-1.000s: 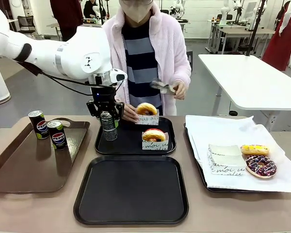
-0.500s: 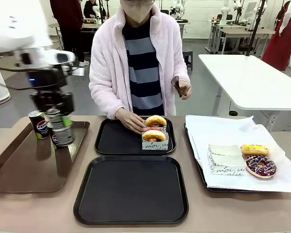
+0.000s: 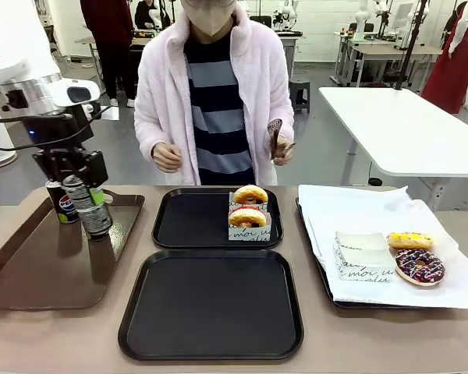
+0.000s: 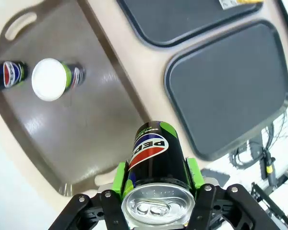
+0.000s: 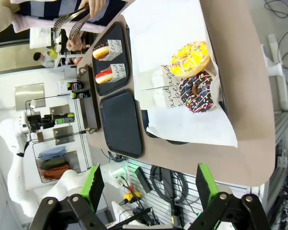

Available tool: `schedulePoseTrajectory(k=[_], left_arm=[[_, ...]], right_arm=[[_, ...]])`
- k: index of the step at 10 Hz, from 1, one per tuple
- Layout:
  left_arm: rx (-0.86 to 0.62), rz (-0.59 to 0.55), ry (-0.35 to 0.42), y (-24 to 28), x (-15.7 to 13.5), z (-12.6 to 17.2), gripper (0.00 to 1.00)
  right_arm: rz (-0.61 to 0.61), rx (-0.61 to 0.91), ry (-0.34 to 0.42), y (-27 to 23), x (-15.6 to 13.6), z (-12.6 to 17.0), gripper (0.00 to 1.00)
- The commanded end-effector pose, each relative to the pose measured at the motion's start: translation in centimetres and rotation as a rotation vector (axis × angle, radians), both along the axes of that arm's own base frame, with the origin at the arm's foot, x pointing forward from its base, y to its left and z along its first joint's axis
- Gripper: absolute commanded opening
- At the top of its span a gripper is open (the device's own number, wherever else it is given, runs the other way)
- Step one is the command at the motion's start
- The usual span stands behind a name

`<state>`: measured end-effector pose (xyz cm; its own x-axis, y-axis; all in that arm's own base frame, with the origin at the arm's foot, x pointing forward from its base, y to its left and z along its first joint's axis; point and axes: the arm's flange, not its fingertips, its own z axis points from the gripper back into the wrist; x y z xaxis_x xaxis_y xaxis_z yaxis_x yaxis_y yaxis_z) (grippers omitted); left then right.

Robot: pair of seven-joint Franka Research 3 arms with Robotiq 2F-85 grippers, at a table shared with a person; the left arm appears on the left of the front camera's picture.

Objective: Set up donuts and drinks on trays.
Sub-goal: Pick up one Pepsi coke and place it on the Flat Tray.

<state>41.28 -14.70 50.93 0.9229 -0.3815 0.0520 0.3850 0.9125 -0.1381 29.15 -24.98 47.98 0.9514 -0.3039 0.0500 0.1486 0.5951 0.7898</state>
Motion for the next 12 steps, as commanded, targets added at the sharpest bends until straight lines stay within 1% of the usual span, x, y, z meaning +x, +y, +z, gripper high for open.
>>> schedulePoseTrajectory(k=[1, 2, 3, 4, 5, 6, 8, 9, 12], left_arm=[[0.037, 0.02, -0.018, -4.4, 4.1, -0.6, 0.58], [0.053, 0.038, -0.03, -6.2, 4.9, -1.8, 0.58], [0.077, 0.035, -0.048, -8.4, 7.0, -2.7, 0.58], [0.092, 0.044, -0.081, -9.9, 8.6, -3.8, 0.58], [0.086, 0.082, -0.085, -10.8, 9.4, -5.4, 0.58], [0.106, 0.101, -0.106, -11.8, 10.7, -6.7, 0.58], [0.127, 0.134, -0.158, -13.0, 11.5, -9.5, 0.58], [0.138, 0.136, -0.162, -13.3, 12.1, -10.5, 0.58], [0.153, 0.144, -0.129, -13.5, 12.6, -12.3, 0.58]], right_arm=[[0.004, 0.003, 0.001, 0.1, -0.1, 0.0, 1.0], [0.004, 0.003, 0.001, 0.1, -0.1, 0.0, 1.0], [0.004, 0.003, 0.001, 0.1, -0.1, 0.0, 1.0], [0.004, 0.003, 0.001, 0.1, -0.1, 0.0, 1.0], [0.004, 0.003, 0.001, 0.1, -0.1, 0.0, 1.0], [0.004, 0.003, 0.001, 0.1, -0.1, 0.0, 1.0], [0.004, 0.003, 0.001, 0.1, -0.1, 0.0, 1.0], [0.004, 0.003, 0.001, 0.1, -0.1, 0.0, 1.0], [0.004, 0.003, 0.001, 0.1, -0.1, 0.0, 1.0]])
